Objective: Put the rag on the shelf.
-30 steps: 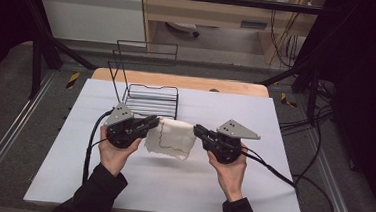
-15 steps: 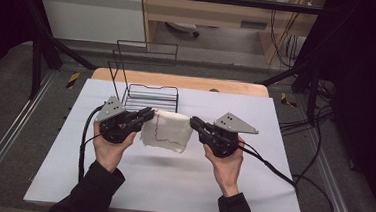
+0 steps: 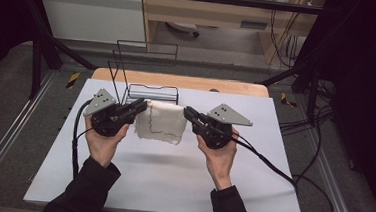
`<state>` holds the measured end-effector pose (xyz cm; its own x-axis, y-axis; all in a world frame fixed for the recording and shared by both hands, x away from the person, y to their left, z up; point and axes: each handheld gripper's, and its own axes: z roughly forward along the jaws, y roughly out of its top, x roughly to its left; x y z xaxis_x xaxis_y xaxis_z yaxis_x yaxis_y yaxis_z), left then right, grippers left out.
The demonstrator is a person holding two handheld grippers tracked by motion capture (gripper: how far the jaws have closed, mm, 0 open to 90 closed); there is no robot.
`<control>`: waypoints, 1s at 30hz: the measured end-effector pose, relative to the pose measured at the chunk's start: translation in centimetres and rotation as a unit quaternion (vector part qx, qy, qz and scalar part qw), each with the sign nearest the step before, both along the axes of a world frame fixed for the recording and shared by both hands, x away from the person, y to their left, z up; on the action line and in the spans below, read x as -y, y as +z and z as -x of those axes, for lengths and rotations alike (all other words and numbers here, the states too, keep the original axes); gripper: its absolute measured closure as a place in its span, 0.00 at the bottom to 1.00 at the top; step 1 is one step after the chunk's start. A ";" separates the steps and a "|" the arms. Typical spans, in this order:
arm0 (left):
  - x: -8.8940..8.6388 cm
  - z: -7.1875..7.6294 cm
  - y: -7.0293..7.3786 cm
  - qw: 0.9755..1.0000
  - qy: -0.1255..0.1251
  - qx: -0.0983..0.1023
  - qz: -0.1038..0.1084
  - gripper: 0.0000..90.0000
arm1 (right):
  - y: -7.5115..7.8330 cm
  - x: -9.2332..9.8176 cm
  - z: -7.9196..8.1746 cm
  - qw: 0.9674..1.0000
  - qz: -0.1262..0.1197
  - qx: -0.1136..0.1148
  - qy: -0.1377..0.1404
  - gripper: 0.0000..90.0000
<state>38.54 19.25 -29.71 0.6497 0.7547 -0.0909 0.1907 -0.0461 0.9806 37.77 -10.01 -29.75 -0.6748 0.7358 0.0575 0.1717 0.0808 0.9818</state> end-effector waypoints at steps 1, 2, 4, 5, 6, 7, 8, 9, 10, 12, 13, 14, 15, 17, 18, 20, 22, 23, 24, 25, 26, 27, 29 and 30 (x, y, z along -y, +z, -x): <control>-0.1 -0.1 0.1 1.000 0.001 0.001 0.001 0.92 | 0.1 -0.1 -0.1 1.000 0.000 0.001 0.000 0.95; -0.2 -0.1 0.3 1.000 0.003 0.002 0.001 0.92 | 0.3 -0.2 -0.2 1.000 0.001 0.003 0.000 0.95; -0.4 -0.2 0.6 1.000 0.005 0.006 0.003 0.92 | 0.6 -0.5 -0.3 1.000 0.001 0.006 0.000 0.95; -0.5 -0.3 0.7 1.000 0.006 0.007 0.004 0.92 | 0.8 -0.6 -0.4 1.000 -0.002 0.006 0.001 0.95; -0.6 -0.3 0.9 1.000 0.008 0.009 0.004 0.92 | 0.9 -0.7 -0.5 1.000 -0.002 0.007 0.001 0.95; -0.7 -0.4 1.0 1.000 0.010 0.010 0.004 0.92 | 1.1 -0.8 -0.5 1.000 -0.003 0.009 0.001 0.95; -0.8 -0.4 1.1 1.000 0.011 0.011 0.005 0.92 | 1.2 -0.9 -0.6 1.000 -0.002 0.011 0.002 0.95; -0.9 -0.5 1.2 1.000 0.013 0.011 0.006 0.92 | 1.4 -1.1 -0.7 1.000 -0.002 0.013 0.001 0.95; -1.0 -0.6 1.3 1.000 0.014 0.012 0.007 0.92 | 1.5 -1.2 -0.8 1.000 -0.003 0.014 0.002 0.95; -1.3 -0.8 1.5 1.000 0.018 0.016 0.007 0.92 | 1.8 -1.5 -1.0 1.000 -0.005 0.016 0.002 0.95; -1.4 -0.9 1.7 1.000 0.019 0.017 0.008 0.92 | 2.0 -1.6 -1.1 1.000 -0.004 0.017 0.002 0.95; -1.5 -1.0 1.8 1.000 0.021 0.019 0.010 0.92 | 2.2 -1.7 -1.2 1.000 -0.002 0.019 0.001 0.95; -1.6 -1.1 2.0 0.999 0.023 0.020 0.012 0.92 | 2.3 -1.9 -1.3 1.000 -0.002 0.020 0.002 0.95; -1.8 -1.2 2.3 0.999 0.023 0.021 0.014 0.92 | 2.6 -2.1 -1.5 1.000 -0.004 0.023 0.002 0.95; -1.9 -1.3 2.5 0.999 0.024 0.022 0.016 0.92 | 2.8 -2.2 -1.7 1.000 -0.004 0.024 0.003 0.95; -2.1 -1.4 2.8 0.999 0.026 0.025 0.019 0.92 | 3.1 -2.4 -1.8 1.000 -0.003 0.026 0.003 0.95; -2.3 -1.5 3.1 0.999 0.028 0.028 0.021 0.92 | 3.5 -2.6 -2.0 1.000 -0.002 0.030 0.003 0.95; -2.3 -1.5 3.2 0.999 0.029 0.029 0.022 0.92 | 3.7 -2.7 -2.1 0.999 -0.002 0.032 0.003 0.95; -2.4 -1.6 3.3 0.999 0.029 0.031 0.023 0.92 | 3.9 -2.8 -2.2 0.999 -0.003 0.032 0.003 0.95; -2.5 -1.6 3.5 0.999 0.031 0.033 0.025 0.92 | 4.1 -2.9 -2.3 0.999 -0.002 0.035 0.003 0.95; -2.6 -1.7 3.6 0.998 0.033 0.035 0.029 0.92 | 4.2 -3.0 -2.4 0.999 -0.003 0.036 0.002 0.95; -2.7 -1.8 3.7 0.998 0.034 0.036 0.029 0.92 | 4.4 -3.1 -2.5 0.999 -0.004 0.038 0.003 0.95; -2.8 -1.9 4.0 0.998 0.037 0.039 0.032 0.92 | 4.7 -3.3 -2.7 0.999 -0.007 0.042 0.003 0.95; -2.9 -2.0 4.1 0.998 0.038 0.040 0.034 0.92 | 4.9 -3.4 -2.7 0.999 -0.007 0.043 0.004 0.95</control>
<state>40.51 22.19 -25.61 0.5979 0.7960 -0.0938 0.1114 0.0334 0.9932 40.51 -6.58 -24.89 -0.6832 0.7301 0.0100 0.0862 0.0670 0.9940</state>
